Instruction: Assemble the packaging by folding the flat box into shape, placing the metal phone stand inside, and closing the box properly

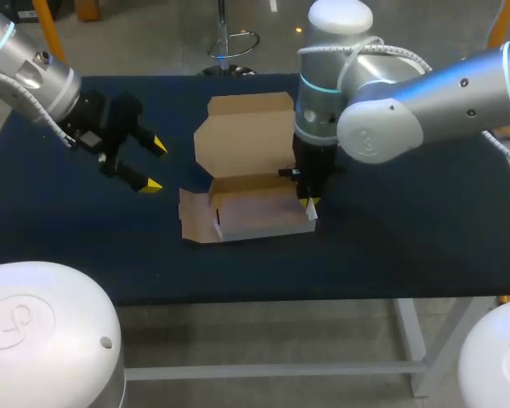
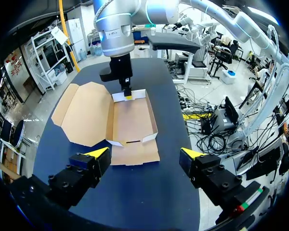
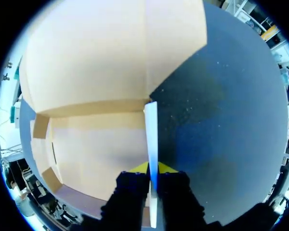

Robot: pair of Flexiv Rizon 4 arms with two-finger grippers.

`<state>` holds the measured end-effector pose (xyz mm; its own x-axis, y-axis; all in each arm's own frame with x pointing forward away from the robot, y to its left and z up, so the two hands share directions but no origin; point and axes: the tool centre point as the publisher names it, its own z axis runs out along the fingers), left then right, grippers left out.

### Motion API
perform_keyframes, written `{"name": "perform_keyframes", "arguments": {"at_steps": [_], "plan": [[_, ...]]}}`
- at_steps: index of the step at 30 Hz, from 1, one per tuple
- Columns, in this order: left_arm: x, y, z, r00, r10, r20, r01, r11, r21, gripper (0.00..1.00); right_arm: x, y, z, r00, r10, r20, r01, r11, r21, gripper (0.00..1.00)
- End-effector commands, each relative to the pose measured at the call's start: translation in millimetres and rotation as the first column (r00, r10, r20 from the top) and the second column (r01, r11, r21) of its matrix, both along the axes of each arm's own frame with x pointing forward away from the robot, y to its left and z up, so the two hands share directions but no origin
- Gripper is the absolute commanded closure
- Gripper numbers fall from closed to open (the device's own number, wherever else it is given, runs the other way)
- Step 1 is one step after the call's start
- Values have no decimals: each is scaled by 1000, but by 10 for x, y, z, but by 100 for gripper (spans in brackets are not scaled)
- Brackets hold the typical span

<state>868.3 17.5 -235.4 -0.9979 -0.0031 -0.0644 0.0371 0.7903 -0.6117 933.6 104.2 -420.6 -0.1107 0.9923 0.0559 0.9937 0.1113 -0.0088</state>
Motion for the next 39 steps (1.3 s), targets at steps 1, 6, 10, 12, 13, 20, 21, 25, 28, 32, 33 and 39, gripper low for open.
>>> {"name": "perform_keyframes", "arguments": {"at_steps": [1,6,10,12,13,20,21,25,28,32,33,39], "plan": [[3,0,2,1000,0,-1,0,1000,3,0,-14,5,-76,1000,-1,11,1,1000,2,88],[3,0,2,1000,0,-1,0,1000,3,0,-11,6,-85,1000,-1,13,1,1000,-5,100],[3,0,2,1000,0,-1,0,1000,3,0,-9,5,-62,1000,3,18,-3,1000,-21,100],[3,0,2,1000,0,-1,0,1000,3,0,-10,6,-55,1000,5,18,-4,999,-34,100],[3,0,2,1000,0,-1,0,1000,3,0,-11,7,-52,1000,4,16,-3,999,-44,100],[3,0,2,1000,0,-1,0,1000,3,0,4,10,-45,1000,-7,-15,6,994,-111,100],[3,0,2,1000,0,-1,0,1000,3,0,7,8,-44,1000,-12,-22,10,993,-119,100],[3,0,2,1000,0,-1,0,1000,3,0,21,-9,-56,999,-28,-35,23,989,-143,100],[3,0,2,1000,0,-1,0,1000,3,0,31,-24,-63,998,-45,-45,37,986,-164,100],[3,0,2,1000,0,-1,0,1000,3,0,46,-33,-69,997,-57,-52,46,981,-190,100],[3,0,2,1000,0,-1,0,1000,3,0,47,-34,-68,997,-61,-51,50,979,-199,100],[3,0,2,1000,0,-1,0,1000,3,0,51,-61,-37,995,-96,-37,83,960,-267,100]]}}
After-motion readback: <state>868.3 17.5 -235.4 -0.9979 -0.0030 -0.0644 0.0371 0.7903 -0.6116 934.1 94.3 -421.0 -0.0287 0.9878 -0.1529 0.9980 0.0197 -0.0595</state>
